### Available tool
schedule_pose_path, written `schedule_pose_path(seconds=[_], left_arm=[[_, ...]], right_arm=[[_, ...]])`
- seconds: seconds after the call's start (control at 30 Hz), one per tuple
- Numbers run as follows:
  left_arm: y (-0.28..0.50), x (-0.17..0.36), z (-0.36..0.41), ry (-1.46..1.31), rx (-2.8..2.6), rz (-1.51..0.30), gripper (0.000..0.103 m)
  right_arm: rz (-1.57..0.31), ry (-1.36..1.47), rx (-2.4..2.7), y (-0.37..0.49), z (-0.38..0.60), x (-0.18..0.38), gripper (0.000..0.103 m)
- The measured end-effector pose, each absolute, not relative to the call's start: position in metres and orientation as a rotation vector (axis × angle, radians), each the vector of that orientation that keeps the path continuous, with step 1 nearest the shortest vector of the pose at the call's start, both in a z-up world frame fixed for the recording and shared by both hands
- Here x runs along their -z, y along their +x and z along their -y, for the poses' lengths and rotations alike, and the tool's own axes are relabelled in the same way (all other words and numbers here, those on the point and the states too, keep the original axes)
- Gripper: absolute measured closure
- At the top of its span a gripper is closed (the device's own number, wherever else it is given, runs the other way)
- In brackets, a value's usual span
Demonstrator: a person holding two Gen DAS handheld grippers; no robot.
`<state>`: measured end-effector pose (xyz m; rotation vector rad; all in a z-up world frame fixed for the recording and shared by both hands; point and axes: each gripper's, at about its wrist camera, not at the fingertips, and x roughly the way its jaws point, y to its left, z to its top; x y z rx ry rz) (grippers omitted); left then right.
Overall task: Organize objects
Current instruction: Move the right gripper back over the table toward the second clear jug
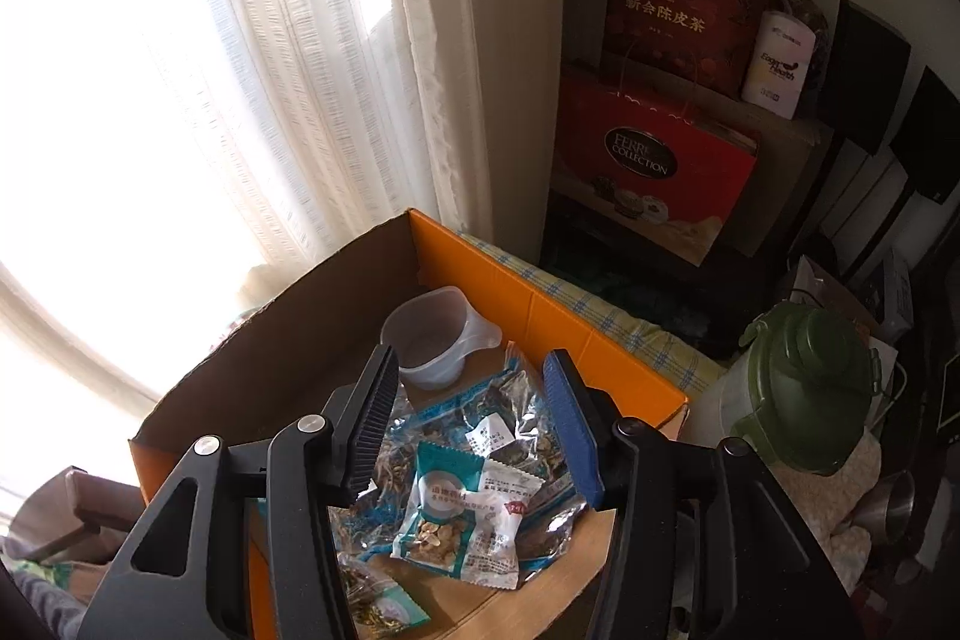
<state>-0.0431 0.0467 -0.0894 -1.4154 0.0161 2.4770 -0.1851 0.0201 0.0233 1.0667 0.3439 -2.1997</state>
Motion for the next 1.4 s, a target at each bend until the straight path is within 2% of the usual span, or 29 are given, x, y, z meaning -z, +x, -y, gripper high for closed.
schedule_pose_path(seconds=[0.5, 0.57, 0.6, 0.73, 0.87, 0.97, 1.1, 1.17, 1.4], left_arm=[[-0.044, 0.088, -0.046, -1.437, -2.494, -0.031, 0.088], [-0.043, 0.087, -0.044, -1.439, -2.503, -0.022, 0.071], [-0.041, 0.086, -0.044, -1.435, -2.505, -0.018, 0.068], [-0.034, 0.08, -0.041, -1.424, -2.504, -0.019, 0.065], [-0.027, 0.065, -0.03, -1.411, -2.491, 0.022, 0.058], [-0.028, 0.048, -0.024, -1.374, -2.51, 0.018, 0.047], [-0.036, 0.022, -0.019, -1.318, -2.515, 0.022, 0.037], [-0.041, 0.011, -0.02, -1.295, -2.49, -0.01, 0.025], [-0.048, -0.012, -0.019, -1.243, -2.307, -0.017, 0.022]], right_arm=[[-0.21, 1.047, 2.397, -0.15, -0.129, -0.044, 0.048], [-0.212, 1.059, 2.423, -0.145, -0.142, -0.041, 0.048], [-0.211, 1.066, 2.437, -0.144, -0.148, -0.039, 0.048], [-0.186, 1.084, 2.477, -0.136, -0.171, -0.032, 0.048], [-0.16, 1.106, 2.504, -0.129, -0.188, -0.025, 0.048], [-0.136, 1.112, 2.528, -0.12, -0.202, -0.022, 0.048], [-0.094, 1.128, 2.545, -0.112, -0.221, -0.018, 0.045], [-0.084, 1.132, 2.565, -0.108, -0.23, -0.017, 0.045], [-0.002, 1.098, 2.637, -0.096, -0.271, -0.034, 0.04]])
